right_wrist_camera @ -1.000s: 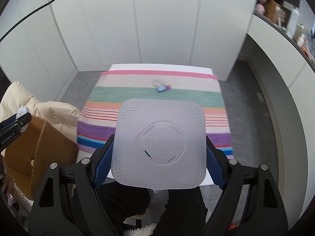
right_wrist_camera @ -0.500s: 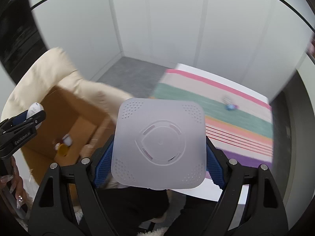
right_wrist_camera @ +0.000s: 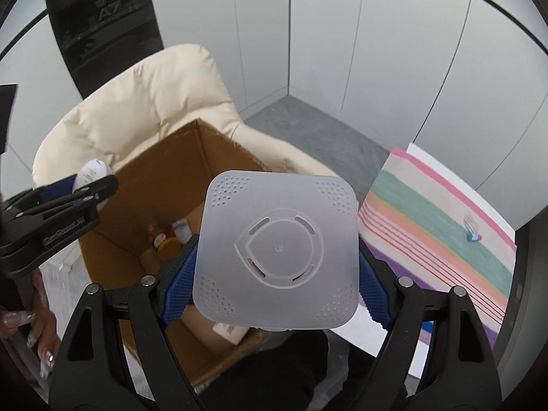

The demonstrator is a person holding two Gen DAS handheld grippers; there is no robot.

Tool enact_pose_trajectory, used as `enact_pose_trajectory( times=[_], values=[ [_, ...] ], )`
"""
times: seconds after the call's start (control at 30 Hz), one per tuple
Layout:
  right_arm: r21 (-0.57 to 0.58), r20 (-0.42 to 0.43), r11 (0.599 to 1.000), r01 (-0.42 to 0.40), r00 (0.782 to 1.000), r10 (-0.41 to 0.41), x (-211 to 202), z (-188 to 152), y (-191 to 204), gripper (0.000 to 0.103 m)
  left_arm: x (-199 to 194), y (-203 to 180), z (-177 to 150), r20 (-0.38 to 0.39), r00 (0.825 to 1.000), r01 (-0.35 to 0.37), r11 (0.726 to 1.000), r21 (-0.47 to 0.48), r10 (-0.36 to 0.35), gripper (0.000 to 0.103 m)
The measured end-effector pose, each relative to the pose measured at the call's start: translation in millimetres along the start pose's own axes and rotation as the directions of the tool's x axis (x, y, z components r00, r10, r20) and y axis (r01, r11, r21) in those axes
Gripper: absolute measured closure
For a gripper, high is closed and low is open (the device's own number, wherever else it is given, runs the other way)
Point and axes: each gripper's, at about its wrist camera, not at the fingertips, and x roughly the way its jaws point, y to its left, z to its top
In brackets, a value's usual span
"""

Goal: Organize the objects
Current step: 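Open both tools over the cardboard box, dropping the compact and plastic box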

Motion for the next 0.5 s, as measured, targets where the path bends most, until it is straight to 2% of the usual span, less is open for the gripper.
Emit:
enact_pose_trajectory(
  times=[0.07,0.23,0.33,0.5],
  values=[
    [0.006,-0.011,1.0,0.023,1.0,-0.023,5,2,3,0.0,-2,0,1,0.008,1.0,-0.024,1.0,-0.007,0.025,0.0],
    [0.011,-0.035,1.0,0.002,0.999,-0.001,8,2,0,0.0,-6,-13,-1,0.037,0.997,-0.063,0.997,0.054,0.062,0.0],
    [0.009,-0.032,1.0,0.017,0.999,-0.017,6,1,-2,0.0,-6,-19,-3,0.027,0.998,-0.056,0.995,0.079,0.054,0.0],
    [0.034,-0.051,0.999,-0.002,0.999,0.004,7,-3,-11,0.0,-9,-25,-6,0.027,0.999,-0.035,0.995,0.093,0.033,0.0]
  ],
)
